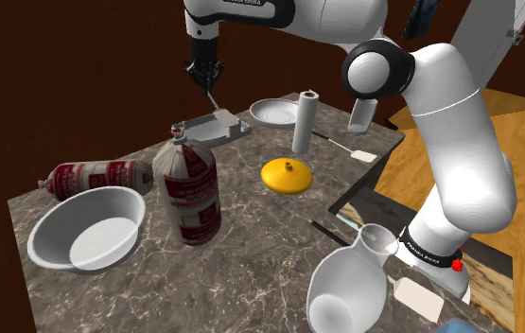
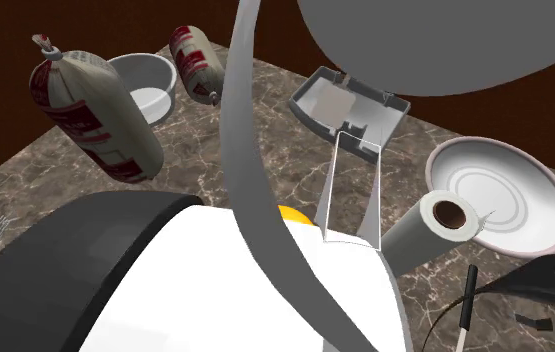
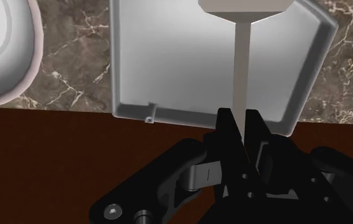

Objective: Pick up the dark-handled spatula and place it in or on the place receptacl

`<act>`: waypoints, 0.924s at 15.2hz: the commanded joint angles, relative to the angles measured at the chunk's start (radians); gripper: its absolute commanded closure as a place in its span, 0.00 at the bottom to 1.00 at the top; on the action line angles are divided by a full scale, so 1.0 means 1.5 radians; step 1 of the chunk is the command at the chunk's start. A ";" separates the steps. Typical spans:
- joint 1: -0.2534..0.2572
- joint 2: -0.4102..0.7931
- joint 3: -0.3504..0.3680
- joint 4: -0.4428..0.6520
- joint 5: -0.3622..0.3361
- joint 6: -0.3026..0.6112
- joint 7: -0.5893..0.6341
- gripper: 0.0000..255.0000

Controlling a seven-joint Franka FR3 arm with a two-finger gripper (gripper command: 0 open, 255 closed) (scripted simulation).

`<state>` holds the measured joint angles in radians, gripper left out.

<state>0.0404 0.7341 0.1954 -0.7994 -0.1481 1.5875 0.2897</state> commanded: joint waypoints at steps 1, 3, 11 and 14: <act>-0.004 -0.008 0.001 -0.029 0.001 0.022 0.000 1.00; -0.008 -0.018 0.001 -0.066 0.002 0.048 0.002 1.00; -0.019 -0.039 0.002 -0.173 0.003 0.134 0.007 1.00; -0.021 -0.040 0.002 -0.193 0.003 0.151 0.008 1.00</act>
<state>0.0116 0.6762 0.1998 -1.0749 -0.1432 1.8045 0.3007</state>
